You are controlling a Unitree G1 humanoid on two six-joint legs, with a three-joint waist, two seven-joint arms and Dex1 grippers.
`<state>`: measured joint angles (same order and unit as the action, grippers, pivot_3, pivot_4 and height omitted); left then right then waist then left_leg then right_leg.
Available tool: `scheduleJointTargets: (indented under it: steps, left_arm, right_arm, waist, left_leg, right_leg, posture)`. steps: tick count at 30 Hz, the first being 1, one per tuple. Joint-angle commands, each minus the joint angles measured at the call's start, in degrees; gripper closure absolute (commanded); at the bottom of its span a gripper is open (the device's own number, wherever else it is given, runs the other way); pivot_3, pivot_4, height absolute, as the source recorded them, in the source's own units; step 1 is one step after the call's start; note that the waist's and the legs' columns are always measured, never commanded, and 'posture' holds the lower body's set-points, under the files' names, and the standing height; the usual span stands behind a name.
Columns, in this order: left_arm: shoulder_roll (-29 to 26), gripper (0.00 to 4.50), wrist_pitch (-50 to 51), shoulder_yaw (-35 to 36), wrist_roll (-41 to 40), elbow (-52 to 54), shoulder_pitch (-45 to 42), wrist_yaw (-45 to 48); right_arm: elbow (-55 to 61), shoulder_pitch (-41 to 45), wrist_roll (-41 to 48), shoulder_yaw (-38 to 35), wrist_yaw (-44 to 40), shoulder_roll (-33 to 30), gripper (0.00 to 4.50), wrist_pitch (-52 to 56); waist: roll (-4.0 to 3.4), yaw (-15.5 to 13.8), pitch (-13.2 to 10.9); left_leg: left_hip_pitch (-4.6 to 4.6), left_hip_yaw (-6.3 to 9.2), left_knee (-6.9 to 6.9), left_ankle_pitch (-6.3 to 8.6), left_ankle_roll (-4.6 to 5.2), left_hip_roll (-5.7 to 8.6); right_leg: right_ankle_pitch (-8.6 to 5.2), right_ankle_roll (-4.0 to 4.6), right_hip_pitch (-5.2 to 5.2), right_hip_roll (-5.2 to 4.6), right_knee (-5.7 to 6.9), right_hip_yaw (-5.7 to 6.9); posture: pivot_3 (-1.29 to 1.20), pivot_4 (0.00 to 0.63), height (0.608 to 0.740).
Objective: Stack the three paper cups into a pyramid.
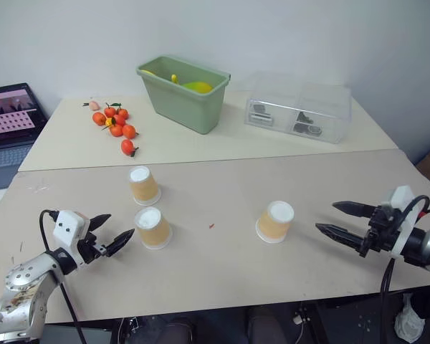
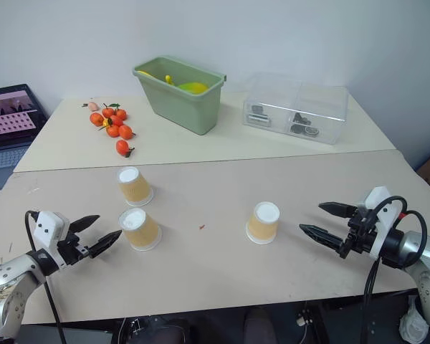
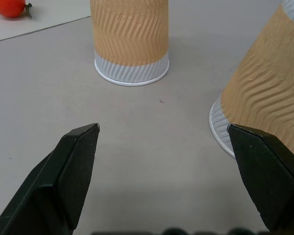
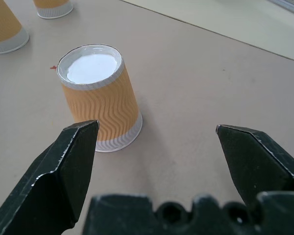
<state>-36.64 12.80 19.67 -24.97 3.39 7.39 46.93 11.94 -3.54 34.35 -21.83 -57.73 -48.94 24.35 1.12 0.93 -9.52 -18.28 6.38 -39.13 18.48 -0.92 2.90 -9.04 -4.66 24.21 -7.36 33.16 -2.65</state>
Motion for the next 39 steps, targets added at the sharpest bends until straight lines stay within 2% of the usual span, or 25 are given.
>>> scheduleJointTargets:
  steps: [1, 3, 8, 12, 21, 24, 39]
  left_arm:
    - [-3.08, 0.04, 2.56, 2.01, -3.32, 1.94, 3.3, 5.16]
    - [-7.8, 0.04, 6.51, 3.4, -5.32, 2.1, 6.78, 10.83]
    - [-14.81, 0.04, 11.59, 2.36, -5.37, 1.69, 7.77, 15.17]
    - [-16.77, 0.04, 10.77, 0.92, -4.05, 0.97, 6.1, 17.71]
    - [-15.22, 0.04, 12.86, -2.8, -5.95, 6.05, -1.49, 17.57]
    - [-14.22, 0.04, 14.28, -3.91, -6.96, 8.53, -3.38, 16.91]
    - [-10.42, 0.04, 15.09, -8.41, -6.13, 8.48, -10.89, 13.98]
  right_arm:
    - [0.1, 0.53, 0.44, -2.43, -1.44, -1.97, 0.0, 0.13]
    - [0.28, -0.96, 0.95, -2.92, -4.58, -4.48, 0.0, 1.36]
    - [5.26, -5.06, 4.58, -4.82, -10.33, -8.68, 0.0, 5.16]
    - [9.26, -3.87, 7.34, -5.05, -10.97, -9.43, 0.0, 7.47]
    - [14.75, 5.18, 19.32, -6.66, -6.89, -8.68, 0.0, 13.76]
    - [15.82, 8.52, 23.6, -6.77, -5.04, -8.74, 0.0, 15.69]
    - [17.05, 9.04, 22.88, -4.53, -3.12, -8.05, 0.0, 15.3]
  waist:
    - [0.0, 0.05, 0.0]
    - [0.02, 0.63, -0.02]
    - [0.02, 0.06, -0.04]
    - [0.01, 0.02, -0.04]
    - [0.07, -0.04, -0.08]
    - [0.09, -0.05, -0.1]
    - [0.12, -0.13, -0.12]
  left_leg:
    - [0.0, 0.0, 0.0, 0.0, 0.0, 0.0]
    - [-0.03, 0.0, 0.02, 0.0, 0.0, -0.01]
    - [-0.03, -0.01, 0.1, 0.05, 0.07, -0.03]
    - [-0.06, -0.01, 0.09, 0.05, 0.07, -0.06]
    - [-0.02, -0.01, 0.1, 0.07, 0.04, -0.08]
    - [-0.05, -0.01, 0.1, 0.08, 0.02, -0.07]
    - [-0.06, -0.01, 0.11, 0.09, 0.03, -0.08]
  right_leg:
    - [0.0, 0.0, 0.0, 0.0, 0.0, 0.0]
    - [-0.01, -0.02, 0.03, 0.01, -0.01, 0.0]
    - [-0.35, -0.34, -0.03, 0.01, 0.03, 0.03]
    - [-0.36, -0.36, -0.04, 0.01, 0.04, 0.04]
    - [-0.31, -0.29, 0.07, 0.02, -0.01, 0.08]
    - [-0.06, 0.13, 0.13, 0.02, -0.04, 0.08]
    - [-0.06, 0.13, 0.13, 0.02, -0.05, 0.11]
  posture:
    - [0.0, 0.15, 0.738]
    - [0.0, 0.15, 0.738]
    - [0.0, 0.15, 0.738]
    - [0.0, 0.15, 0.738]
    - [0.0, 0.15, 0.738]
    - [0.0, 0.15, 0.738]
    - [0.0, 0.15, 0.738]
